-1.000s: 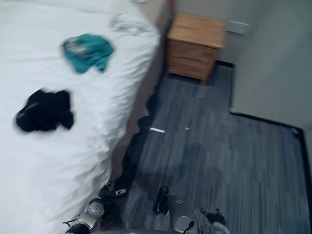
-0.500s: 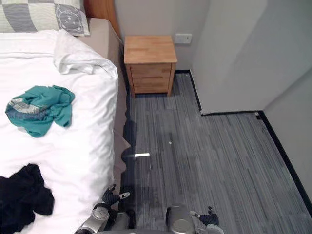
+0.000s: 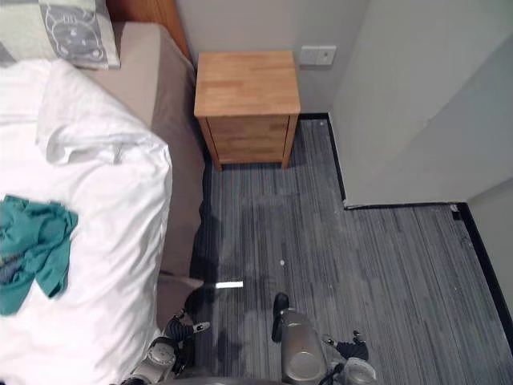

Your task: Tidy the bed and pick cloth on bed and put in laundry

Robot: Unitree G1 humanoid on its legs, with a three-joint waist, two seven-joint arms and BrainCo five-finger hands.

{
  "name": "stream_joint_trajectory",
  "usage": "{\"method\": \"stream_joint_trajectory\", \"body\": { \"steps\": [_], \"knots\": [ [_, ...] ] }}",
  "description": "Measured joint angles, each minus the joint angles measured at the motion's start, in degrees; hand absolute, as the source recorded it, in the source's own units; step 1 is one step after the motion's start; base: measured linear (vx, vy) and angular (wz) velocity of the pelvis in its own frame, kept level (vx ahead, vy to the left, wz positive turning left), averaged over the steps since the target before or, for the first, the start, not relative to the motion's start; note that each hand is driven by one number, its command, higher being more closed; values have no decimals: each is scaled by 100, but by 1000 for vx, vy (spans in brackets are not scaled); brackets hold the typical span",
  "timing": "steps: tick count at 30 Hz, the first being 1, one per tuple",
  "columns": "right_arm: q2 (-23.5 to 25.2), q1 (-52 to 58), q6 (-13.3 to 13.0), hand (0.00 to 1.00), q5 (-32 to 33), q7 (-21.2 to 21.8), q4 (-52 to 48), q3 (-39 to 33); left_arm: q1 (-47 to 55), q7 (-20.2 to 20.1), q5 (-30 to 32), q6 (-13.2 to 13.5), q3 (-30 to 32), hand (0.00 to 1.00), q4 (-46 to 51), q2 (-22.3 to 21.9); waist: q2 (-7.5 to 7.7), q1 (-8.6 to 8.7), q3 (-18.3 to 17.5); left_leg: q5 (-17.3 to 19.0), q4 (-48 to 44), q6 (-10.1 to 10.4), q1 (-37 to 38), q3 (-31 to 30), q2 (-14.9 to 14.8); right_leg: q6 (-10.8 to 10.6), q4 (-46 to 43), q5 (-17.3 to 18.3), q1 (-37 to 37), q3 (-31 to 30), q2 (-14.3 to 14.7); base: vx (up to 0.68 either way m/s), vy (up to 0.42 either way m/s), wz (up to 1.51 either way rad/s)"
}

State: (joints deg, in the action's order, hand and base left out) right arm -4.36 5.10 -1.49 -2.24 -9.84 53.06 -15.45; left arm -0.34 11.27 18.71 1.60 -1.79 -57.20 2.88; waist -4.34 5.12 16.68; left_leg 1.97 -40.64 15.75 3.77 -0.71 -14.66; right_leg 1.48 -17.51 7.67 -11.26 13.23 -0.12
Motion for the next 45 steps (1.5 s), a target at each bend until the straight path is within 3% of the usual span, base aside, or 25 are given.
{"method": "stream_joint_trajectory", "body": {
  "steps": [2, 3, 4, 7, 9, 10, 12, 13, 15, 17, 18, 19, 20, 22, 24, 26, 28, 29, 30, 31, 34, 37, 39, 42, 45],
  "knots": [
    [-111, 16, 16, 0, 1, -13, 1, 111, 111, 3, -95, 37, 115, 0, 299, -45, -110, -130, 26, 73, -2108, -36, -866, -138, -135, 105, 430, 48, 648, -229, 331, 475, -22, -66],
    [-106, 25, 22, 0, 8, -29, 4, 140, 132, 24, -173, 74, 191, 0, 422, -28, -52, -271, 54, 264, -2677, -164, -1198, -55, -136, 101, 639, 48, 1033, -405, 415, 498, 18, -90],
    [-89, -2, 26, 0, 6, -23, 9, 230, 134, 56, -259, 130, 225, 0, 569, 13, 36, -363, 57, 498, -2675, -537, -1571, 137, -126, 55, 870, 21, 1428, -593, 403, 484, 43, -82],
    [-36, -186, 24, 0, -2, -21, 60, 226, 118, 138, -342, 168, 263, 0, 767, 5, 131, -492, 100, 929, -1443, -733, -2007, 402, -41, -52, 1157, -14, 1837, -739, 230, 355, 116, -62],
    [6, -222, 23, 0, -8, -15, 105, 225, 86, 150, -336, 151, 220, 0, 743, -13, 198, -573, 23, 906, 842, -877, -1916, 814, 304, -425, 1406, 129, 2119, -680, -99, 437, 275, -44],
    [66, -248, 23, 0, -9, -19, 108, 236, 41, 150, -333, 145, 201, 0, 676, 0, 262, -566, -41, 980, 1147, -1221, -1774, 1090, 431, -493, 1462, 156, 2145, -662, -240, 496, 311, 18],
    [190, -226, 24, 0, -23, -8, 155, 251, -90, 149, -327, 131, 134, 0, 582, 50, 525, -590, -119, 812, 1398, -1351, -1827, 1823, 707, -674, 1685, -37, 2180, -243, -665, 410, 244, 82],
    [206, -250, 32, 0, -39, -8, 206, 251, -80, 130, -340, 134, 138, 0, 597, 45, 544, -598, -118, 831, 1322, -1384, -1834, 2074, 695, -697, 1690, -65, 2237, -179, -720, 316, 190, 81],
    [158, -299, 33, 0, -115, -2, 307, 342, 7, 117, -340, 111, 147, 0, 581, -4, 453, -605, -171, 1214, 1324, -1912, -1567, 2343, 744, -815, 1064, -39, 2285, -89, -791, 347, 242, 56],
    [189, -371, 18, 0, -193, 2, 328, 341, 101, 82, -432, 123, 65, 0, 537, -41, 575, -576, -233, 1353, 1838, -1928, -1067, 2124, 1015, -1296, -1402, -11, 1434, -159, -1160, 402, 262, 63],
    [184, -366, 20, 0, -198, 2, 325, 331, 97, 31, -455, 120, -48, 0, 538, -37, 661, -552, -277, 1349, 2038, -1936, -846, 1942, 1176, -1507, -2553, -525, 938, -313, -1349, 454, 129, 124],
    [160, -366, 42, 0, -264, 1, 339, 304, 106, -16, -465, 116, -159, 0, 469, -49, 674, -489, -285, 1348, 2199, -1946, -574, 1575, 1300, -1591, -3585, -304, 539, -397, -1416, 398, 59, 146],
    [146, -358, 53, 0, -295, 0, 340, 307, 124, -19, -466, 117, -238, 0, 429, -61, 693, -431, -297, 1344, 2276, -1952, -432, 1328, 1330, -1496, -3809, -69, 441, -347, -1416, 515, 7, 182],
    [108, -315, 58, 0, -311, 0, 354, 311, 150, -40, -467, 123, -283, 0, 419, -172, 693, -432, -296, 1318, 2530, -1924, -21, 690, 1359, -1126, -3589, 464, 221, -246, -1240, 443, -78, 178],
    [85, -306, 53, 0, -313, 3, 368, 323, 147, -95, -469, 115, -264, 0, 391, -257, 679, -405, -297, 1315, 2584, -1898, 125, 5, 1321, -1018, -2597, 661, 23, -647, -931, 384, -205, 186],
    [52, -300, 76, 0, -309, 3, 457, 310, 139, -102, -469, 127, -241, 0, 359, -342, 650, -320, -284, 1302, 2584, -1700, 86, -887, 1260, -979, -1193, 591, -174, -1533, -654, 386, -357, 225],
    [55, -229, 86, 0, -303, 1, 467, 294, 138, -100, -508, 149, -202, 0, 338, -333, 684, -298, -307, 1427, 2530, -1438, -18, -1470, 1241, -904, -267, 298, -148, -2302, -691, 242, -364, 223],
    [70, -169, 87, 0, -281, 4, 502, 230, 120, -102, -537, 156, -84, 0, 302, -277, 706, -281, -310, 1667, 2320, -1147, -150, -1940, 1237, -1251, -29, -40, -3, -2638, -684, 290, -610, 230],
    [2, -177, 98, 0, -267, 2, 536, 32, 104, -98, -567, 154, 25, 0, 286, -403, 407, -329, -292, 1711, 2087, -1019, -326, -2191, 968, -1038, -256, 289, 106, -2232, -453, 264, -612, 221],
    [-18, -132, 106, 0, -246, -4, 495, -82, 165, -100, -574, 156, 71, 0, 295, -420, 309, -347, -353, 1658, 1939, -911, -483, -2293, 882, -1010, -529, 468, 97, -2049, -333, 239, -606, 190],
    [37, 56, 158, 0, -149, 11, 365, -168, 186, -108, -584, 153, 533, 0, 325, -404, 265, -421, -401, 1262, 2323, -483, -534, -2642, 512, -726, -1513, 934, 126, -1555, -197, 121, -436, 198],
    [78, 6, 156, 0, 26, 6, 127, -191, 219, -107, -704, 147, 780, 0, 349, -344, 209, -451, -450, 440, 2886, -634, -782, -1966, 194, -578, -1211, 936, 370, -702, -266, 42, -351, 156],
    [104, -81, 95, 0, 251, 4, 135, -316, 204, -107, -790, 140, 732, 0, 352, -298, 259, -456, -420, 337, 2708, -741, -949, -177, 93, -294, -863, 848, 624, -256, -405, 14, -188, 116],
    [134, -96, 6, 0, 512, -2, 172, -426, 218, -122, -784, 99, 623, 0, 312, -213, 230, -428, -438, 528, 1974, -1050, -1018, 2156, 67, -270, -665, 835, 796, 72, -651, -33, -13, 81],
    [168, -91, 38, 0, 748, -8, 234, -543, 228, -125, -782, 68, 626, 0, 306, -119, 189, -437, -494, 352, 2311, -1188, -1093, 2269, 297, -373, -393, 816, 818, 123, -732, -87, 96, 44]
  ]
}}
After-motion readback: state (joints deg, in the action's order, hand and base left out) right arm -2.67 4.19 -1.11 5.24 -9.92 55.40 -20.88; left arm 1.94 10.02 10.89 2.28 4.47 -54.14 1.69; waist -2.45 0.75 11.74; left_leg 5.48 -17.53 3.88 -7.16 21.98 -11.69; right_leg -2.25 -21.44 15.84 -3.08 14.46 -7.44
